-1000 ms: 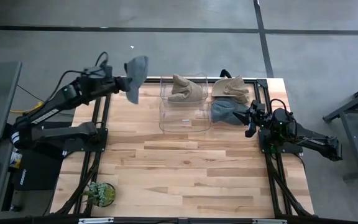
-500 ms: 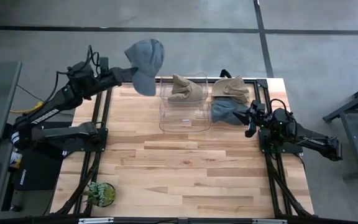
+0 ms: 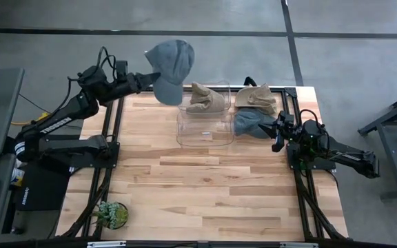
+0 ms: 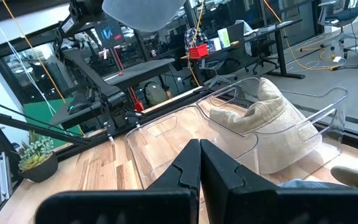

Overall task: Pick & Place hat
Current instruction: Put the left blue cap into the bottom transparent bin

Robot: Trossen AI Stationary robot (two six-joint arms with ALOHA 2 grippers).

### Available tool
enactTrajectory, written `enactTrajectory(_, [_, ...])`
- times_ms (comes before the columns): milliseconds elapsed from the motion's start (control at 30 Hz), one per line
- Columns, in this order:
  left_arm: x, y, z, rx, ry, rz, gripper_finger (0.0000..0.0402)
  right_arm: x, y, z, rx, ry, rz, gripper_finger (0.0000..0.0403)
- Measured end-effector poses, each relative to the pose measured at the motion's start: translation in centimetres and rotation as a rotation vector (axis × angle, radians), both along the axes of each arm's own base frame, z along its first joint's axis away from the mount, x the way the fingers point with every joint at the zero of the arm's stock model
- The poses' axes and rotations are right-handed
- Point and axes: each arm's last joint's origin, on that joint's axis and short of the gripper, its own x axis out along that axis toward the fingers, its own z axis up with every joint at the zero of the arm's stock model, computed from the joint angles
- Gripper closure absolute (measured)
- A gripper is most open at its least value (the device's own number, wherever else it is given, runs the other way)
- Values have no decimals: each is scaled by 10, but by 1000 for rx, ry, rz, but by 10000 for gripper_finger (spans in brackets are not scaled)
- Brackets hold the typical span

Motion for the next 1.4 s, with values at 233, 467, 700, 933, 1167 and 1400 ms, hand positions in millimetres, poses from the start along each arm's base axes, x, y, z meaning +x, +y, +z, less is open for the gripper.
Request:
enactTrajectory(233, [-2,-2,9,67,-77,-18,401,0,0,1,180,-65,9,402])
enactTrajectory(467, [2,0,7,59,-68,-19,401,0,0,19,124,-239,23,402])
enactTrajectory(700, [16,8,1,54,-39,-42,401,10,-4,43,132,-270,-3,372])
enactTrajectory(933, [30,17,-2,101,-58,-34,401,45,-16,103,111,-213,-15,268])
enactTrajectory(1167, [43,23,-8,120,-39,-79,401,99,-42,158,167,-209,-125,140])
enactTrajectory(1400, [47,25,-12,129,-16,-106,401,165,-74,192,202,-145,-93,73])
